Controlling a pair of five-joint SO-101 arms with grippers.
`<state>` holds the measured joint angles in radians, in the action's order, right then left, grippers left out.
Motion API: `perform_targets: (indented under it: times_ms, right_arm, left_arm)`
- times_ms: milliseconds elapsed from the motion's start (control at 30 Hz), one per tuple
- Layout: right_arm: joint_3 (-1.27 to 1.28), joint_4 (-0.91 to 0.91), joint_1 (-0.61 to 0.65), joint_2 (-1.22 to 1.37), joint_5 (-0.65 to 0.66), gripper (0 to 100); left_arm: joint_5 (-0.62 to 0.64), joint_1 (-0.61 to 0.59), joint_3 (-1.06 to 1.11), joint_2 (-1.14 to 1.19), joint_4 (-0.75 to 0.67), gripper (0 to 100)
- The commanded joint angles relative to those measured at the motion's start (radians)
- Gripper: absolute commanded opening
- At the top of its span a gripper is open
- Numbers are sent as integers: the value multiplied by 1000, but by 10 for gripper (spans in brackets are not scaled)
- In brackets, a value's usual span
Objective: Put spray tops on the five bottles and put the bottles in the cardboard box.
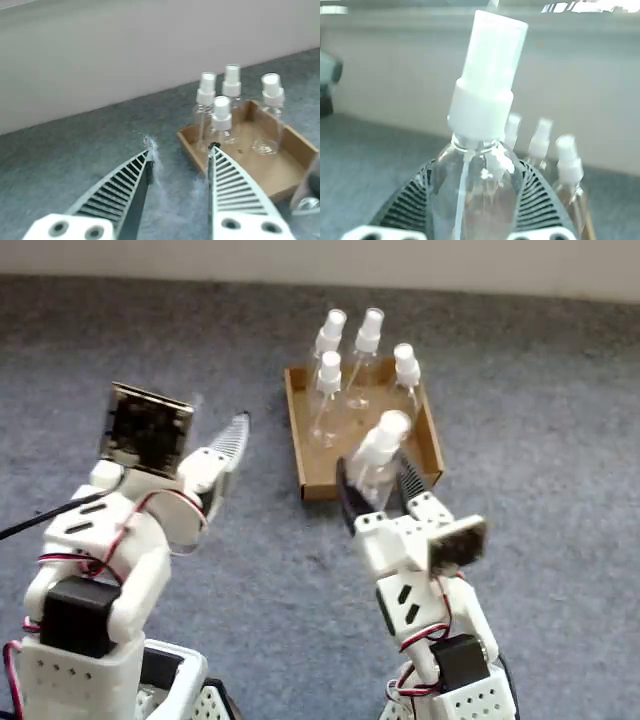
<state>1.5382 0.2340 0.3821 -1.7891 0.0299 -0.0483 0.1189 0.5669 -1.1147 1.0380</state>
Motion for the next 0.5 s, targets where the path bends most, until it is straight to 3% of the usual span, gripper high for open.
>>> perform_targets:
  times_ms: [0,100,467]
  right_arm:
    - [-22,-174,-70,4,-3,4]
    - [-27,-271,-94,79,-2,4]
    - [-33,-892,-157,739,8,4]
  left_arm:
    - [-2,-134,62,-13,-5,168]
    - [-2,-148,197,-12,-58,168]
    - [-2,-153,699,-5,-551,168]
